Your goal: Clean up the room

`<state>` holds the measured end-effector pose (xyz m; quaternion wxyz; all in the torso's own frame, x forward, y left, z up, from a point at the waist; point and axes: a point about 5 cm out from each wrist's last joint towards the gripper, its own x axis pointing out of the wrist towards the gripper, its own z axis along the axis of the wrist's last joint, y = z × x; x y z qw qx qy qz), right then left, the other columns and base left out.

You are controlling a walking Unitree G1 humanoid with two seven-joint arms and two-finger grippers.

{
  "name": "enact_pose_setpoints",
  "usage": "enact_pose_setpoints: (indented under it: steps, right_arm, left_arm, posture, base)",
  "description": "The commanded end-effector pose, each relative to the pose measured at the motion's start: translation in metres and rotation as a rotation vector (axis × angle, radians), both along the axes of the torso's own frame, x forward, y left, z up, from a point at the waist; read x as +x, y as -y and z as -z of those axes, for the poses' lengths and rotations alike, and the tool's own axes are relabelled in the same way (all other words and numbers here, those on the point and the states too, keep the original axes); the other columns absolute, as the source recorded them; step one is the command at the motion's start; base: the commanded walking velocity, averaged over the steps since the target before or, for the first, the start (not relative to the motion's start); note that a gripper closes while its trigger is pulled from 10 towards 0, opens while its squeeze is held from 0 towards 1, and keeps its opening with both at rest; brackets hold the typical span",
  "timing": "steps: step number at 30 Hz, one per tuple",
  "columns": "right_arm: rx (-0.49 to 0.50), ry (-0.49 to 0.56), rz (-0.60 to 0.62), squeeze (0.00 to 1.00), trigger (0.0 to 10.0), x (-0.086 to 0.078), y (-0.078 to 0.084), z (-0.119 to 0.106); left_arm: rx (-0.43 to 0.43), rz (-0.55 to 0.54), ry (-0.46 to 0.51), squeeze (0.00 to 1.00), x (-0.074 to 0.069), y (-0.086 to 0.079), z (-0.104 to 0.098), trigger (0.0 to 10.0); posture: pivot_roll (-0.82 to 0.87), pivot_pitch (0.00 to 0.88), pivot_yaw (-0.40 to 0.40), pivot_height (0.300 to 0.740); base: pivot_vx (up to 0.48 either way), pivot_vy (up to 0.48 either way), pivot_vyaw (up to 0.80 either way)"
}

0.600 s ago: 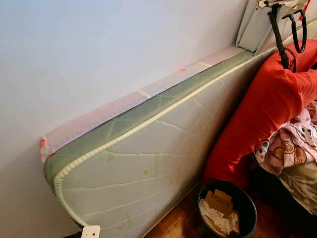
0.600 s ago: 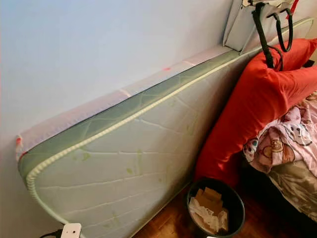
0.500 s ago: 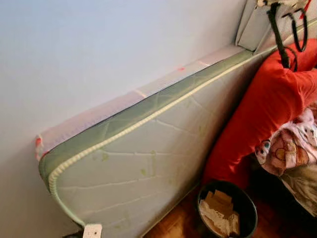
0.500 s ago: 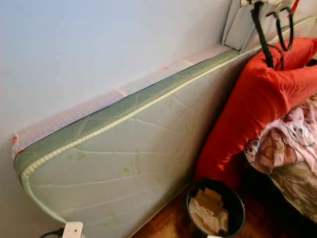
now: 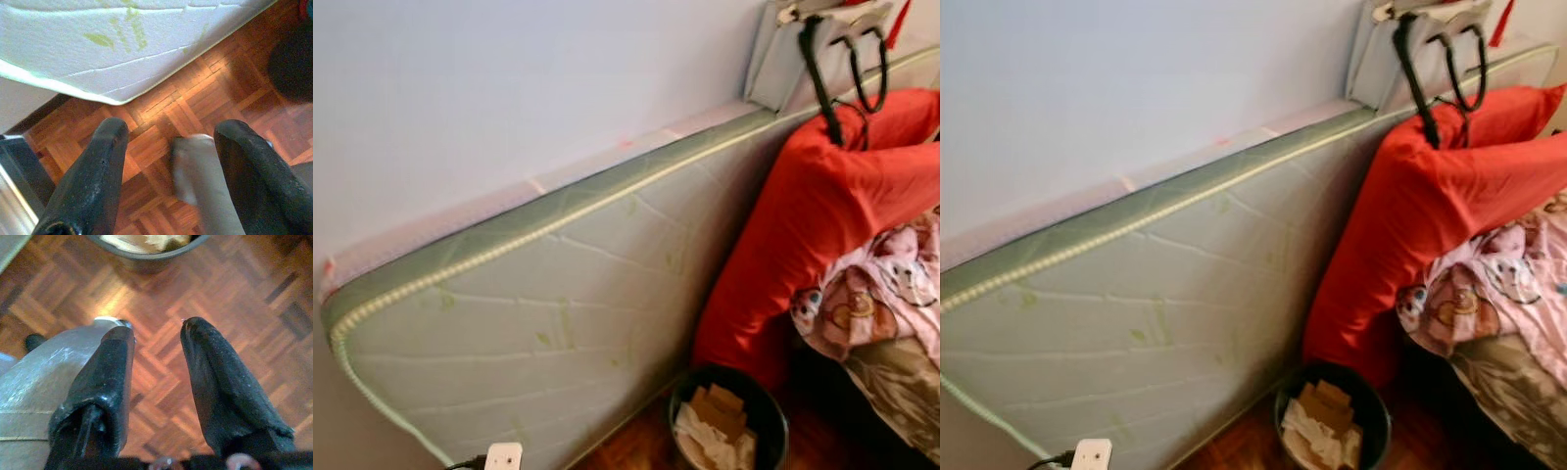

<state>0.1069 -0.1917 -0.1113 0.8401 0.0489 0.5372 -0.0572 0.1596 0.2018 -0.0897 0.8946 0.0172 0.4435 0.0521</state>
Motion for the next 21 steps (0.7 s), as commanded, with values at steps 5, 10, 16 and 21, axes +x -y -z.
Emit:
enact_pose_setpoints:
  steps: [5, 10, 16, 21]
  right_arm:
    - [-0.036, 0.144, -0.03, 0.0, 10.0, 0.0781, 0.0261, -0.0324]
    - [-0.043, 0.155, -0.022, 0.0, 10.0, 0.0802, 0.0269, -0.0337]
    - [-0.033, 0.167, -0.004, 0.0, 10.0, 0.0815, 0.026, -0.0342]
    - [-0.008, 0.188, 0.001, 0.0, 10.0, 0.0823, 0.0244, -0.0347]
  left_arm:
    - [-0.039, 0.062, -0.052, 0.0, 0.0224, 0.0073, -0.0058, 10.0]
    - [-0.039, 0.059, -0.049, 0.0, 0.024, 0.007, -0.0066, 10.0]
    - [-0.04, 0.061, -0.05, 0.0, 0.0248, 0.0063, -0.007, 10.0]
    - [-0.042, 0.055, -0.05, 0.0, 0.0245, 0.0061, -0.0069, 10.0]
  posture:
    - [0.01, 0.0, -0.078, 0.74]
    - [0.0, 0.0, -0.078, 0.74]
    - [-0.01, 0.0, -0.074, 0.74]
    - [-0.01, 0.0, -0.074, 0.74]
  base:
    - [0.0, -0.362, -0.51]
    - [0.0, -0.361, -0.28]
    - [0.0, -0.36, 0.0]
    - [0.0, -0.361, 0.0]
